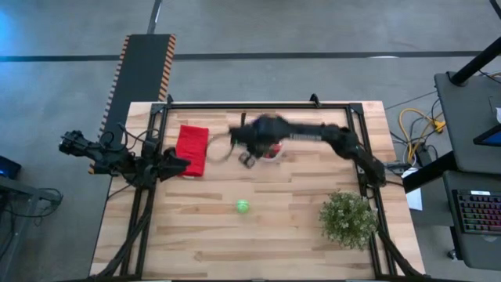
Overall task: Pick and placing Produce into tupperware
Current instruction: Put the pink peach into the transparent bin, then put the green cabbage into the transparent bin, then return to Home Position
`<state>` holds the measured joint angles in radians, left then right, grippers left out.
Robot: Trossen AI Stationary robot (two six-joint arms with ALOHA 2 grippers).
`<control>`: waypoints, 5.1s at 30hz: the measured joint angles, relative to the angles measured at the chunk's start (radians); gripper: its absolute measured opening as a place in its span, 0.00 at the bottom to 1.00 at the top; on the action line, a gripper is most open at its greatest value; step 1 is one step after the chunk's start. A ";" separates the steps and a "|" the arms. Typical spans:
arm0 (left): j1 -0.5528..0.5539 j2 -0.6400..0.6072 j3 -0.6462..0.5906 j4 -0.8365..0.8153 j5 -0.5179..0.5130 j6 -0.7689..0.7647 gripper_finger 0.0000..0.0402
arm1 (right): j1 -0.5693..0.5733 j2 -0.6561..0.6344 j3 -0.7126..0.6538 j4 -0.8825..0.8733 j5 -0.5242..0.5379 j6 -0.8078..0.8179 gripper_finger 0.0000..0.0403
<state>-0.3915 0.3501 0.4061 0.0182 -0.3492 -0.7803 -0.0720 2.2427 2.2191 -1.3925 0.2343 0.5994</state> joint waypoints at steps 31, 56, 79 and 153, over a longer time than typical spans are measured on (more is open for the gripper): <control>0.000 0.022 0.000 -0.012 0.009 0.002 0.48 | -0.193 0.021 -0.149 0.208 -0.155 -0.123 0.61; -0.003 0.018 0.000 0.021 0.027 0.011 0.48 | 0.250 0.064 -0.160 0.407 -0.286 -0.251 0.78; -0.004 -0.125 0.000 -0.027 0.083 0.038 0.48 | 0.268 0.149 -0.189 0.453 -0.232 -0.241 0.75; -0.003 -0.178 0.001 0.049 0.098 0.276 0.48 | 0.343 -0.939 -0.412 0.478 0.132 -0.217 0.82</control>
<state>-0.3946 0.1721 0.4068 0.0675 -0.2515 -0.5039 0.2709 1.3040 1.8075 -0.9142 0.3665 0.3826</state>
